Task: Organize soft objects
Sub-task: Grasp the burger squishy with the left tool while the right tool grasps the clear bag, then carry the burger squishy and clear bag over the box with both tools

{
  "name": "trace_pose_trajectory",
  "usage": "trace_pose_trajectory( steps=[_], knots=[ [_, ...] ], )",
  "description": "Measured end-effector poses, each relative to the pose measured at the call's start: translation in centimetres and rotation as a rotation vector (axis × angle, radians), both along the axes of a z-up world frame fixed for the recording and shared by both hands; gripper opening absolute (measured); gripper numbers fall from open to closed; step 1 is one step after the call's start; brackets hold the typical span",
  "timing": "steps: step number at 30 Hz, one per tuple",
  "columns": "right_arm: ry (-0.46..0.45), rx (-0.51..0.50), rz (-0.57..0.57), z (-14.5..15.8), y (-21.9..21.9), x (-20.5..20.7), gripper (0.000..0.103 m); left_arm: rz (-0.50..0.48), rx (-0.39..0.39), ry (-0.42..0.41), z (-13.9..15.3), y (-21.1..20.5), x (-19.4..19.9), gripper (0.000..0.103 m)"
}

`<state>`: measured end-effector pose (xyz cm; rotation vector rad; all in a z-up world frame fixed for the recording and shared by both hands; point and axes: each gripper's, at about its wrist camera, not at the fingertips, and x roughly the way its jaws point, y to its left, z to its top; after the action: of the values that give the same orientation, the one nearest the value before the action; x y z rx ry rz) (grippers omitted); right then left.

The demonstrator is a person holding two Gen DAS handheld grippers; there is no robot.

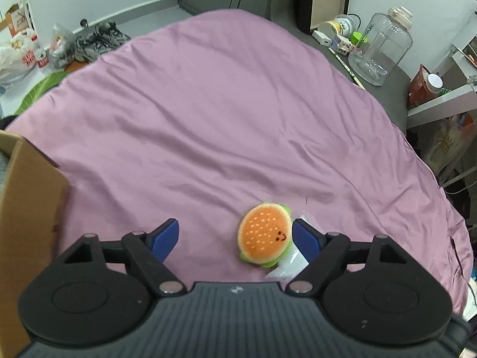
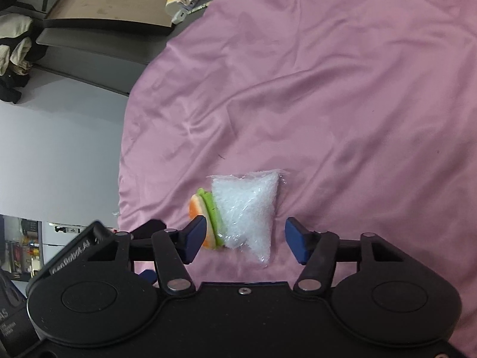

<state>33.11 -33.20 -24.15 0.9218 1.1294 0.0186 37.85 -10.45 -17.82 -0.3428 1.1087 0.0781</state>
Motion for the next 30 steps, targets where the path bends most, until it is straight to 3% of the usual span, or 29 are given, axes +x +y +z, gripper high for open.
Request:
trace_pose_trajectory(
  steps=[7, 13, 16, 17, 19, 21, 30],
  knots=[
    [0.029, 0.013, -0.003, -1.6, 0.1, 0.8, 0.046, 0.0, -0.024, 0.049, -2.4, -1.0, 1.5, 0.065],
    [0.03, -0.005, 0.003, -2.0, 0.5, 1.3, 0.045, 0.008, -0.063, 0.068, -3.7, -1.0, 2.1, 0.064],
    [0.028, -0.016, -0.003, -2.2, 0.7, 1.5, 0.038, 0.032, -0.103, 0.099, -4.7, -0.7, 2.5, 0.057],
    [0.026, -0.024, -0.002, -2.2, 0.9, 1.6, 0.034, 0.034, -0.107, 0.095, -4.8, -0.8, 2.4, 0.054],
    [0.016, -0.041, 0.006, -2.1, 1.1, 1.7, 0.028, 0.023, -0.127, 0.087, -4.7, -1.0, 2.4, 0.037],
    [0.003, -0.048, 0.01, -1.9, 1.3, 1.6, 0.024, 0.029, -0.126, 0.081, -4.3, -0.9, 2.1, 0.031],
    [-0.044, -0.107, -0.009, 0.5, 1.6, -0.2, 0.018, 0.04, -0.097, 0.037, -1.8, 1.2, -0.1, 0.027]
  ],
)
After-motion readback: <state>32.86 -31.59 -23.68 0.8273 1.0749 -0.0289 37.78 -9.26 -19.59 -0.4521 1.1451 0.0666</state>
